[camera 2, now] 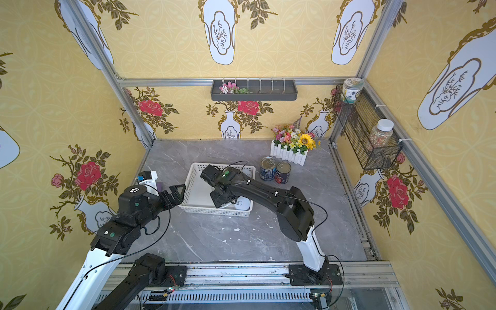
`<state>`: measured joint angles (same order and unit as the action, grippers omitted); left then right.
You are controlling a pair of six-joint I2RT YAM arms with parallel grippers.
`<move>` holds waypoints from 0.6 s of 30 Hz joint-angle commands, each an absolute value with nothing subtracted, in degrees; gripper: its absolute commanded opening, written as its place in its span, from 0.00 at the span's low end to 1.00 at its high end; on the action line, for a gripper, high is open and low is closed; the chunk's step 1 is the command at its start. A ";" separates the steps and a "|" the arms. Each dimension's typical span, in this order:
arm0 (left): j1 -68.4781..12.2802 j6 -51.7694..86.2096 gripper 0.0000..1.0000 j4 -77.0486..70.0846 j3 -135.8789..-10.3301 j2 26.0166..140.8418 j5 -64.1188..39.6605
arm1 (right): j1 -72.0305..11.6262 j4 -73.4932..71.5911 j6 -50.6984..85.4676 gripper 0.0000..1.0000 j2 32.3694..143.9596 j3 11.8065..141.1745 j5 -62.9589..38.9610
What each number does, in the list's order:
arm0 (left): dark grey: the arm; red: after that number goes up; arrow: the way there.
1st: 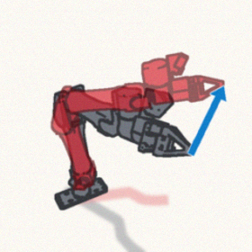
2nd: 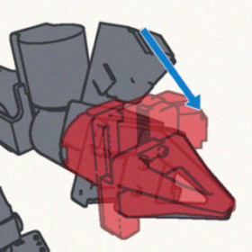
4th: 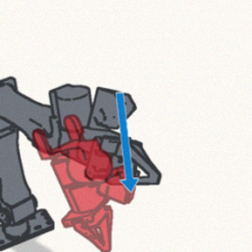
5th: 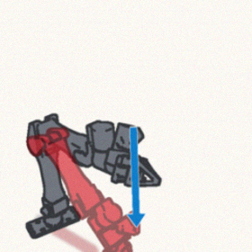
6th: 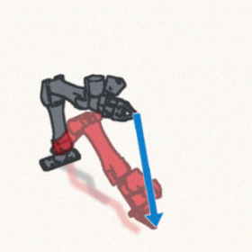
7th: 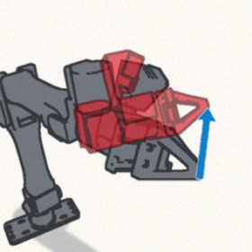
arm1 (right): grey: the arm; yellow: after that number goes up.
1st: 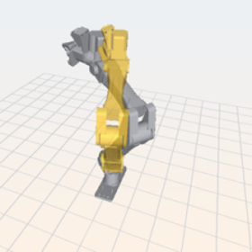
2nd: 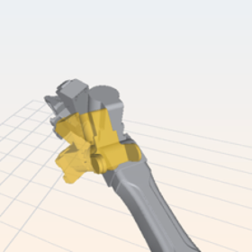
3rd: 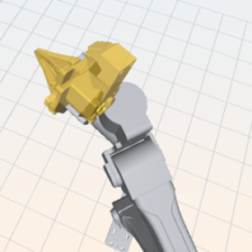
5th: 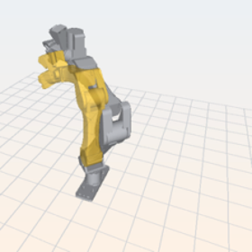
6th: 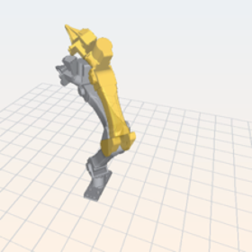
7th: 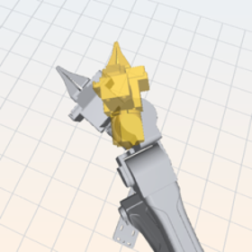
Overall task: Put the canned food in the basket
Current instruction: Pick up the canned food from the basket, then place the canned food at the center of the board.
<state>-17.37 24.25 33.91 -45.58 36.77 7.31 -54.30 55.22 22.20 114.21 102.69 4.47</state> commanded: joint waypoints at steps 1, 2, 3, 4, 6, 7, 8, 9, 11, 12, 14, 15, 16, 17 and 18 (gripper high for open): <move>-17.33 24.15 1.00 33.66 -45.36 36.65 7.30 | -55.11 57.38 23.42 0.47 108.01 100.54 7.22; -17.35 24.09 1.00 33.67 -45.35 36.65 7.29 | -55.29 57.47 23.87 0.47 105.11 98.88 8.50; -17.39 24.13 1.00 33.72 -45.35 36.64 7.29 | -55.35 57.63 24.37 0.48 102.23 97.09 9.80; -17.40 24.09 1.00 33.67 -45.41 36.59 7.31 | -55.29 57.54 24.89 0.49 99.07 94.57 11.29; -17.40 24.09 1.00 33.69 -45.34 36.63 7.22 | -54.49 57.20 26.85 0.51 92.13 88.06 15.48; -17.40 24.14 1.00 33.59 -45.35 36.65 7.21 | -53.62 56.66 27.56 0.51 88.74 84.58 16.43; -17.40 24.09 1.00 33.61 -45.40 36.73 7.14 | -52.21 55.73 28.29 0.51 84.70 80.90 16.78; -17.35 24.09 1.00 33.62 -45.32 36.74 7.28 | -50.56 54.35 28.63 0.51 80.85 76.69 16.81; -17.42 24.23 1.00 33.65 -45.27 36.74 7.48 | -46.63 52.64 29.25 0.51 75.14 69.97 15.99; -17.50 24.29 1.00 33.63 -45.28 36.74 7.47 | -44.29 51.68 29.38 0.52 72.73 66.62 15.18; -17.56 24.32 1.00 33.67 -45.25 36.66 7.56 | -39.54 48.81 28.86 0.52 70.39 60.73 12.06; -17.51 24.26 1.00 33.67 -45.26 36.65 7.56 | -37.14 47.32 28.35 0.52 70.29 58.78 10.20; -17.54 24.27 1.00 33.71 -45.26 36.60 7.55 | -35.57 46.48 28.20 0.51 70.91 57.49 9.05; -17.56 24.27 1.00 33.71 -45.26 36.60 7.60 | -34.51 45.62 28.20 0.50 72.01 56.74 8.06; -17.58 24.37 1.00 33.80 -45.26 36.58 7.76 | -34.03 45.16 28.23 0.50 73.60 56.66 7.58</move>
<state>-17.52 24.25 33.91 -45.58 36.73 7.35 -35.59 52.53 28.27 71.85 57.76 11.07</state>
